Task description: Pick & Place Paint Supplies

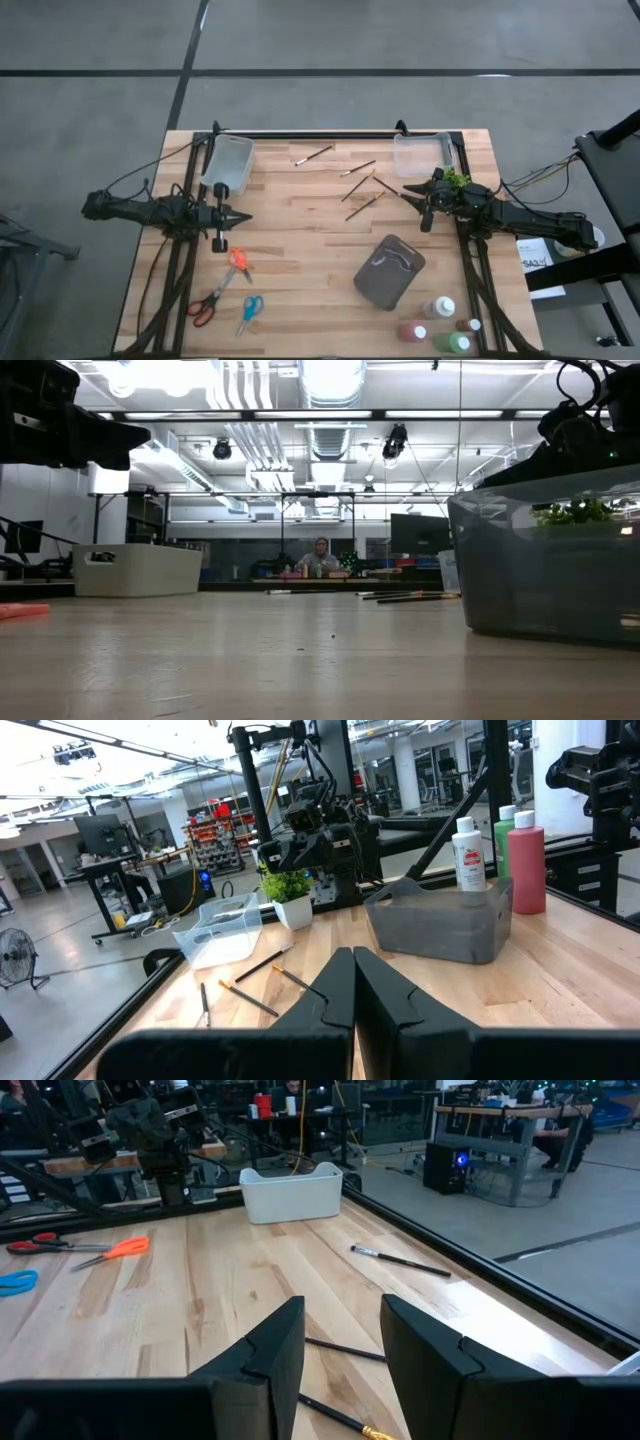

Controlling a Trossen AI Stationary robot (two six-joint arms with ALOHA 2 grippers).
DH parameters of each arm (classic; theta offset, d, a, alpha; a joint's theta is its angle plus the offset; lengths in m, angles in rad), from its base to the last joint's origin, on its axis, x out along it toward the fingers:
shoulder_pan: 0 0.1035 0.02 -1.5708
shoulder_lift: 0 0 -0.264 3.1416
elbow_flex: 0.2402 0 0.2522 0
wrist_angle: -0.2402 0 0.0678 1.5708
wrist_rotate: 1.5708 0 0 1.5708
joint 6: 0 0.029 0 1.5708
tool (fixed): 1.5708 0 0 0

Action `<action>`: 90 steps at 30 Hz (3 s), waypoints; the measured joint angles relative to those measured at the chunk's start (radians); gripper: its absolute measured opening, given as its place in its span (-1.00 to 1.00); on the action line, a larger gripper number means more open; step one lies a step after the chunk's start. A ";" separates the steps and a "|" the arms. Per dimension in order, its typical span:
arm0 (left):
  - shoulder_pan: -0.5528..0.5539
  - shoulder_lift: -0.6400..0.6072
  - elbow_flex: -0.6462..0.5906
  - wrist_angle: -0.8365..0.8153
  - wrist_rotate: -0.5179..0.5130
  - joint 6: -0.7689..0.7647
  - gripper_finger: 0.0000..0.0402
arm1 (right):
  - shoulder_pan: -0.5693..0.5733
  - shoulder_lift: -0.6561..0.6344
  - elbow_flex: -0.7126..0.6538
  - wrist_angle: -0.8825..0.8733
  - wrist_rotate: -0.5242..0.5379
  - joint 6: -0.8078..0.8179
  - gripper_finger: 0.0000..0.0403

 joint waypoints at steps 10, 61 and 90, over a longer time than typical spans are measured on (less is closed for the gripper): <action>0.000 0.000 0.000 0.000 0.000 0.000 -1.00 | 0.000 0.000 0.000 0.000 0.000 0.000 -0.35; 0.000 0.000 0.000 0.000 0.000 0.000 -1.00 | 0.001 0.100 0.290 0.796 -0.323 -0.105 -0.35; 0.000 0.000 0.000 0.000 0.000 0.000 -1.00 | 0.002 0.598 1.238 -0.760 -0.334 0.060 -0.35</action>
